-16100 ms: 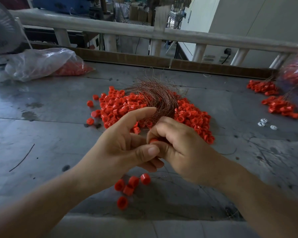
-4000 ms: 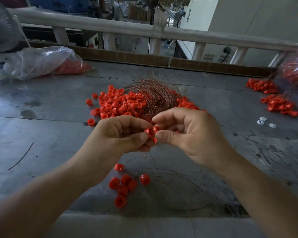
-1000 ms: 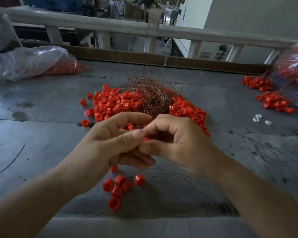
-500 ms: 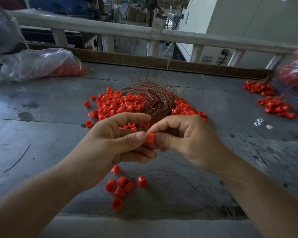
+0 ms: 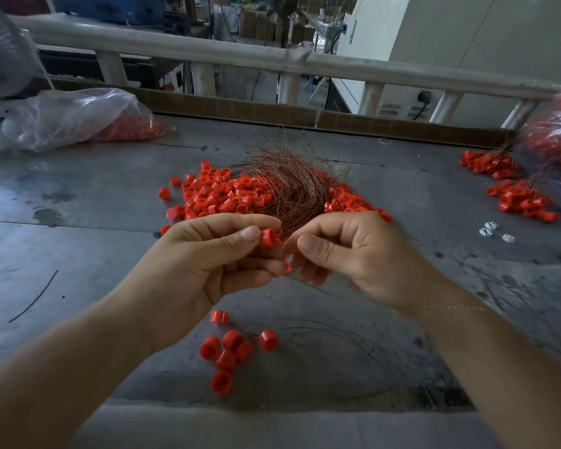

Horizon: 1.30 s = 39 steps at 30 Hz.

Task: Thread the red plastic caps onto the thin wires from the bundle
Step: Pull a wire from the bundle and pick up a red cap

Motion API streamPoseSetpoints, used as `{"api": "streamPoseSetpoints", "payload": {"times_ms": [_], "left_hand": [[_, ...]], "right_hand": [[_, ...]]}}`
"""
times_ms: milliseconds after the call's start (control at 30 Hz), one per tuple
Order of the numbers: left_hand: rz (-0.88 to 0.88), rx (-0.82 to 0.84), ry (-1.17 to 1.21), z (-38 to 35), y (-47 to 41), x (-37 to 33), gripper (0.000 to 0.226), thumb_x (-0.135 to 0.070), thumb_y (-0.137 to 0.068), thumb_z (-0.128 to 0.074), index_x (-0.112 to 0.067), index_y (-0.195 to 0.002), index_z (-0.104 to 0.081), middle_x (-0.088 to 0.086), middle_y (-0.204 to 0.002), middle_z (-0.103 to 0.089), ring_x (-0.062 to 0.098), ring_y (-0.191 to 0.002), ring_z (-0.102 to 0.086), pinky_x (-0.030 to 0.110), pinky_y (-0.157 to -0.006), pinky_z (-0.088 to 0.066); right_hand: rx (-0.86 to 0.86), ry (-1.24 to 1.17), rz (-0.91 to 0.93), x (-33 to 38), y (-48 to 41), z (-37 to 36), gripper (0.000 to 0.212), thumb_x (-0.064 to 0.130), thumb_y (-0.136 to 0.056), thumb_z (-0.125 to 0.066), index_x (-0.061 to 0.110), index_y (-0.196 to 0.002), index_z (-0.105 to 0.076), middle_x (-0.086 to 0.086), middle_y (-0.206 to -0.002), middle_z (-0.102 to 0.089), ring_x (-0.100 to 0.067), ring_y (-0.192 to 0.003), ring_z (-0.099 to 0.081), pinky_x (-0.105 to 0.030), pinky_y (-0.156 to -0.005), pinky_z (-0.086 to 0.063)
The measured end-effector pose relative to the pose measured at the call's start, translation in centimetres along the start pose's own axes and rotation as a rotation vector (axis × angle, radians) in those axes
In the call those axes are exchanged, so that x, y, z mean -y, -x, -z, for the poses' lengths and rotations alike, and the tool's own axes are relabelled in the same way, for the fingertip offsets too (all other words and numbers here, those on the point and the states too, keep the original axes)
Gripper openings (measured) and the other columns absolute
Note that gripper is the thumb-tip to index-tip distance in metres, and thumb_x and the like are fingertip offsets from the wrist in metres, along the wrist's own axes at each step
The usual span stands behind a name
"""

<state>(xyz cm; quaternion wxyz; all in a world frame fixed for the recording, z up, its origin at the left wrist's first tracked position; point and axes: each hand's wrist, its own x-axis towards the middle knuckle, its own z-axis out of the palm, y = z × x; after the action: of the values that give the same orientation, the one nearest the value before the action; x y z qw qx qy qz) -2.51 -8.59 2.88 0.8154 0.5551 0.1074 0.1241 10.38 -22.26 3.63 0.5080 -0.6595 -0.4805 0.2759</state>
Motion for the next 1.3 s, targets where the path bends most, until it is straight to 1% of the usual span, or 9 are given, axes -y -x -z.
{"api": "streamPoseSetpoints", "payload": {"times_ms": [300, 467, 600, 667, 767, 867, 1000, 1100, 1300], "left_hand": [[0.03, -0.074, -0.011, 0.1, -0.2, 0.3, 0.017, -0.014, -0.066, -0.058, -0.007, -0.067, -0.073, 0.015, -0.067, -0.069, 0.017, -0.055, -0.068, 0.017, -0.044, -0.051], [0.028, -0.081, -0.016, 0.1, -0.2, 0.3, 0.017, -0.014, -0.066, -0.058, -0.006, -0.066, -0.072, 0.016, -0.067, -0.069, 0.017, -0.055, -0.068, 0.017, -0.044, -0.051], [0.023, -0.094, -0.065, 0.3, -0.2, 0.4, 0.015, -0.013, -0.066, -0.059, -0.003, -0.071, -0.069, 0.018, -0.069, -0.069, 0.02, -0.057, -0.068, 0.018, -0.045, -0.052], [0.027, -0.066, -0.119, 0.3, -0.1, 0.5, 0.014, -0.014, -0.063, -0.061, -0.006, -0.071, -0.069, 0.018, -0.071, -0.07, 0.022, -0.059, -0.069, 0.02, -0.046, -0.052], [0.024, -0.013, -0.165, -0.1, 0.0, 0.4, 0.012, -0.014, -0.059, -0.063, -0.013, -0.067, -0.072, 0.018, -0.074, -0.07, 0.024, -0.061, -0.069, 0.021, -0.049, -0.053], [-0.007, -0.013, -0.16, 0.0, 0.0, 0.2, 0.012, -0.011, -0.06, -0.062, -0.013, -0.067, -0.071, 0.018, -0.074, -0.07, 0.024, -0.062, -0.069, 0.022, -0.05, -0.054], [-0.012, 0.006, -0.167, 0.0, 0.0, 0.1, 0.016, 0.004, -0.061, -0.07, -0.011, -0.065, -0.07, 0.02, -0.073, -0.07, 0.024, -0.061, -0.069, 0.023, -0.05, -0.054], [-0.013, 0.014, -0.137, 0.1, -0.1, 0.2, 0.016, -0.003, -0.062, -0.058, -0.012, -0.065, -0.07, 0.019, -0.073, -0.07, 0.024, -0.061, -0.069, 0.022, -0.05, -0.054], [-0.064, 0.009, -0.381, 0.2, 0.2, 0.2, 0.025, -0.017, -0.047, -0.081, -0.011, -0.065, -0.064, 0.014, -0.065, -0.067, 0.02, -0.053, -0.064, 0.022, -0.045, -0.051]], "right_hand": [[-0.349, -0.132, 0.044, 1.4, 0.3, 3.6, 0.024, 0.037, -0.069, -0.056, 0.016, -0.069, -0.067, 0.0, -0.06, -0.066, -0.008, -0.054, -0.059, -0.016, -0.05, -0.047], [-0.609, -0.213, 0.215, 2.0, 0.9, 4.9, 0.03, 0.045, -0.077, -0.061, 0.021, -0.061, -0.068, 0.006, -0.057, -0.063, -0.006, -0.054, -0.055, -0.017, -0.05, -0.043], [-0.807, -0.15, 0.421, 2.4, 1.0, 4.8, 0.031, 0.029, -0.086, -0.052, 0.024, -0.059, -0.066, 0.01, -0.055, -0.061, -0.006, -0.053, -0.053, -0.018, -0.051, -0.039], [-0.724, 0.041, 0.428, 2.3, 1.0, 3.8, 0.026, 0.026, -0.086, -0.053, 0.027, -0.063, -0.065, 0.01, -0.059, -0.064, -0.006, -0.055, -0.056, -0.02, -0.053, -0.042], [-0.312, 0.384, 0.245, 2.0, 0.8, 1.5, 0.013, 0.039, -0.079, -0.061, 0.028, -0.075, -0.066, 0.005, -0.07, -0.069, -0.008, -0.063, -0.063, -0.025, -0.058, -0.05], [-0.044, 0.532, 0.136, 1.2, 0.7, 0.5, 0.02, 0.04, -0.076, -0.064, 0.021, -0.081, -0.07, 0.012, -0.071, -0.065, 0.0, -0.07, -0.06, -0.013, -0.061, -0.046], [0.024, 0.676, 0.145, 0.8, 0.6, 0.1, 0.009, 0.019, -0.077, -0.072, 0.017, -0.086, -0.072, 0.023, -0.069, -0.055, 0.004, -0.072, -0.056, -0.011, -0.068, -0.043], [0.081, 0.753, 0.145, 0.8, 0.6, -0.1, 0.007, 0.018, -0.077, -0.072, 0.017, -0.084, -0.072, 0.025, -0.064, -0.05, 0.011, -0.063, -0.05, -0.004, -0.064, -0.037], [0.076, 0.676, 0.107, 1.1, 0.6, -0.2, 0.007, 0.016, -0.074, -0.074, 0.016, -0.08, -0.072, 0.02, -0.064, -0.056, 0.012, -0.066, -0.054, -0.002, -0.062, -0.038]]}}
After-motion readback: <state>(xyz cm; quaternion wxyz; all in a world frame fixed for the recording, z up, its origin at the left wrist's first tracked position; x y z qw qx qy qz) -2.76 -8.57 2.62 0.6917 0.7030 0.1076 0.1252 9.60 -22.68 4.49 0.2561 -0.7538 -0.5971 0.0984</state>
